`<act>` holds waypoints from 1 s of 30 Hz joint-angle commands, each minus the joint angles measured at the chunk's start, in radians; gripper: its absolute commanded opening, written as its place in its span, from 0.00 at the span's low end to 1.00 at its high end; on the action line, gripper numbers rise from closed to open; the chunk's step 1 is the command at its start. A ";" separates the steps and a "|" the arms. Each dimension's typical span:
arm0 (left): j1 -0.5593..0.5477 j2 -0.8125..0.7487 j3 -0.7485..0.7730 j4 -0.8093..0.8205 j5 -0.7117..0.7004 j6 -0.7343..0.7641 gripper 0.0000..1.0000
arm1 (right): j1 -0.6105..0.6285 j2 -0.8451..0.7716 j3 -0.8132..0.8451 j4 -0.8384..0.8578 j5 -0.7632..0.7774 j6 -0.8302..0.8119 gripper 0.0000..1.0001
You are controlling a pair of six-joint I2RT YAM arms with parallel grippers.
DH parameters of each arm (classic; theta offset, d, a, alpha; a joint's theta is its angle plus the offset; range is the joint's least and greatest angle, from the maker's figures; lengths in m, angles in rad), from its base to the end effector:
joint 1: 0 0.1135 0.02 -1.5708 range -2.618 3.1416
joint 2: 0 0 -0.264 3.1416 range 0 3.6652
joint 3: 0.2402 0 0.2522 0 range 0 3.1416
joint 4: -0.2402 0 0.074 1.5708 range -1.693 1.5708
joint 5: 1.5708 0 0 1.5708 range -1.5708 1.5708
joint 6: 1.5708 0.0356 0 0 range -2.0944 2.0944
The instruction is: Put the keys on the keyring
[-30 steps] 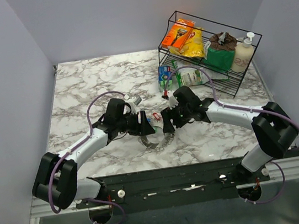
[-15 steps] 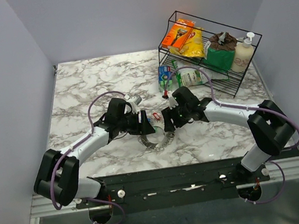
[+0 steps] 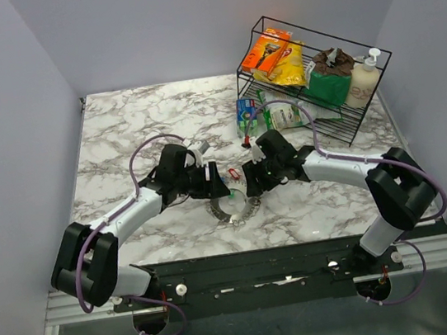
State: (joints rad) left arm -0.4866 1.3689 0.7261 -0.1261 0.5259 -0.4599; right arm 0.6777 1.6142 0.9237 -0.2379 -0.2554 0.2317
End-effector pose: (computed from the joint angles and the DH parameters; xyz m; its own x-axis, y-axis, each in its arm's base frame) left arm 0.2342 -0.1441 0.2005 -0.8718 0.0269 -0.4891 0.3754 0.6782 -0.6318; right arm 0.2464 0.2098 0.1807 -0.7735 -0.3373 -0.5367 -0.5620 0.7565 0.3344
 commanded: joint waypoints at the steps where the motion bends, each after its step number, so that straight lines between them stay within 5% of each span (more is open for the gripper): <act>1: 0.031 -0.019 0.027 -0.014 -0.017 -0.005 0.72 | 0.005 0.015 0.027 -0.021 -0.007 -0.003 0.58; 16: 0.212 -0.028 -0.060 0.118 0.137 -0.112 0.72 | 0.005 0.065 0.032 -0.051 -0.012 -0.026 0.51; 22: 0.233 -0.022 -0.060 0.120 0.146 -0.115 0.72 | 0.005 0.087 0.052 -0.051 -0.028 -0.028 0.36; 26: 0.238 -0.016 -0.056 0.120 0.148 -0.115 0.72 | 0.005 0.089 0.064 -0.052 -0.039 -0.034 0.10; 30: 0.241 -0.008 -0.057 0.120 0.148 -0.114 0.72 | 0.005 0.075 0.081 -0.063 -0.042 -0.043 0.01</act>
State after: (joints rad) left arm -0.2539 1.3537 0.6716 -0.0238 0.6437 -0.5705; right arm 0.6792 1.6913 0.9653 -0.2840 -0.2783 0.2062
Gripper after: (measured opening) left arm 0.721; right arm 0.043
